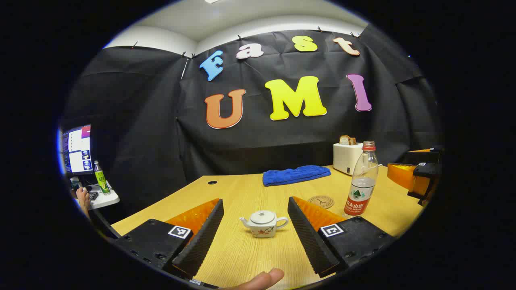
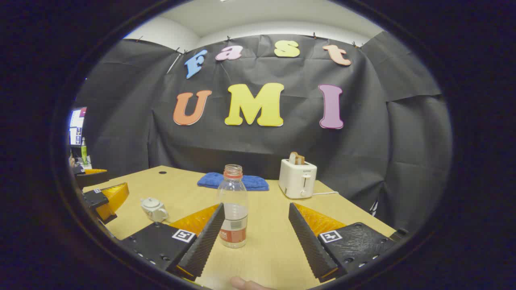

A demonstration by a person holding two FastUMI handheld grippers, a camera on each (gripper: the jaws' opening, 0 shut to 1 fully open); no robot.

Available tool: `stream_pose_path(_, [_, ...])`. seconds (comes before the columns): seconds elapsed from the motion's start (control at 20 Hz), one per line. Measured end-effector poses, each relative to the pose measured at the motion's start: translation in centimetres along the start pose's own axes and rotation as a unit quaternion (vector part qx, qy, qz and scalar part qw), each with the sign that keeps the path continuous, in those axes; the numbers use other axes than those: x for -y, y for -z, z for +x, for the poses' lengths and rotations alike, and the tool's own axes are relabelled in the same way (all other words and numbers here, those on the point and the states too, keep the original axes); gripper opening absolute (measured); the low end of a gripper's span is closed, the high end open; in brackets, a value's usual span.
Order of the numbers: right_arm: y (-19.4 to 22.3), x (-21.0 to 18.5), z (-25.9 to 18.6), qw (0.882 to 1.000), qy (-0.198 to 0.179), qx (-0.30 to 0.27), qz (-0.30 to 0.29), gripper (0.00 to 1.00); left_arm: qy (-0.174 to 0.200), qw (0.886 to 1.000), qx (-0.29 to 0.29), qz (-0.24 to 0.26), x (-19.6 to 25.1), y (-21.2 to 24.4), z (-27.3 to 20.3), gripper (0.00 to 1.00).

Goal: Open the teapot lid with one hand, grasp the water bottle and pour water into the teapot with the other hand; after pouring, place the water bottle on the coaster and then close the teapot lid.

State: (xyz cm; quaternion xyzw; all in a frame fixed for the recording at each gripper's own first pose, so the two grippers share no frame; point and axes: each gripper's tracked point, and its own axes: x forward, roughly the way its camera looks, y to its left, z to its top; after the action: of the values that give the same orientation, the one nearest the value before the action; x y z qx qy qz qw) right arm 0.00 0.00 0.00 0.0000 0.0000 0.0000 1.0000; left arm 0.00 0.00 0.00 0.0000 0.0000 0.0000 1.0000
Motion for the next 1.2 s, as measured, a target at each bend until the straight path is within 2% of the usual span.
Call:
stream_pose_path(0.2, [-1.0,1.5,-0.9,1.000,0.012,0.014,0.002,0.98,0.012,1.000,0.002,-0.019,1.0,-0.8,0.8,1.00])
stream_pose_path(0.3, [-1.4,2.6,-1.1,0.999,0.031,0.013,0.015,0.96,0.028,0.999,-0.014,-0.021,1.6,-0.5,0.9,1.00])
stream_pose_path(0.4, [-2.3,2.5,-1.6,0.999,0.030,0.022,0.020,0.98,0.041,0.999,-0.006,-0.026,1.9,-1.4,0.7,1.00])
stream_pose_path(0.6, [-2.9,3.1,-2.8,0.998,0.039,0.040,0.002,0.97,0.033,0.999,-0.006,-0.024,0.8,-1.3,1.1,1.00])
stream_pose_path(0.75, [-1.8,3.2,-2.9,0.999,0.032,0.034,0.000,0.96,0.019,0.999,-0.017,-0.033,-0.2,-0.4,1.7,1.00])
stream_pose_path(0.9, [-1.3,3.3,-2.9,0.999,0.030,0.022,0.008,0.96,0.011,0.999,-0.003,-0.038,-0.8,-0.6,2.2,1.00])
stream_pose_path(1.05, [-0.8,3.7,-3.0,0.999,0.033,0.017,0.011,0.98,0.010,0.999,0.010,-0.047,-0.6,-0.3,3.8,1.00])
stream_pose_path(1.2, [-0.8,3.2,-3.3,0.999,0.027,0.019,0.009,0.96,0.020,0.998,0.007,-0.057,-0.1,1.1,5.8,1.00])
